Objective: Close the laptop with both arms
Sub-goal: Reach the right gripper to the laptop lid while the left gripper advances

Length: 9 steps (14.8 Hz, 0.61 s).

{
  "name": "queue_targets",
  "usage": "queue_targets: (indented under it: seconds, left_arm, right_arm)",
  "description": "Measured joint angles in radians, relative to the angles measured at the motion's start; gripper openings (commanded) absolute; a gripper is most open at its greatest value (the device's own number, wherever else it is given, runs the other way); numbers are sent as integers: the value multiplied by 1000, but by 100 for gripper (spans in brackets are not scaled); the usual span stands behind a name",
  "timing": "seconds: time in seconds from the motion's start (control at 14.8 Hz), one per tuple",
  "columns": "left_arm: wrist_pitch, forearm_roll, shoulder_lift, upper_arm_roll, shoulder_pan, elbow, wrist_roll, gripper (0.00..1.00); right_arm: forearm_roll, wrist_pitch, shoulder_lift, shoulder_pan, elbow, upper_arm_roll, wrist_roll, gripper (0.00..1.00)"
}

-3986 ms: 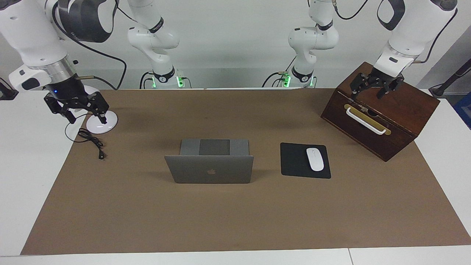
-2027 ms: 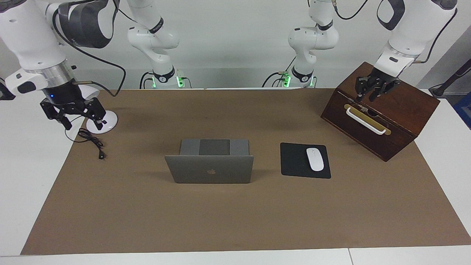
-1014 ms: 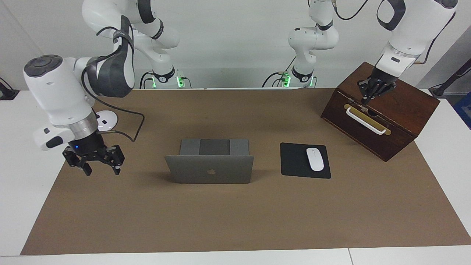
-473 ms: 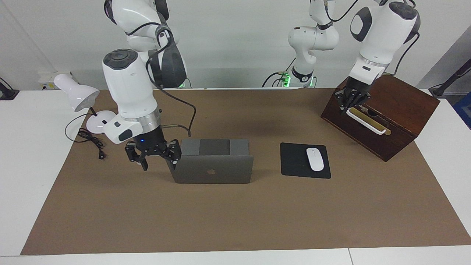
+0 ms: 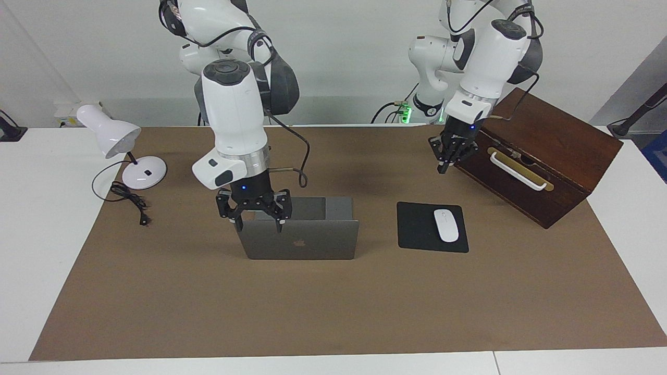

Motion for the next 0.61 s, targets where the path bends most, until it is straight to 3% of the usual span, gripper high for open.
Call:
queue_targets:
  seconds: [0.41,0.61]
  left_arm:
    - [216,-32,8,0,-97,-106,-6,0]
    - [314,-36,46,0,-133,-125,-7,0]
  right_arm:
    - [-26,-17,6,90,0,2,33,92]
    - [-32,-13,14,114,0,2,47,84]
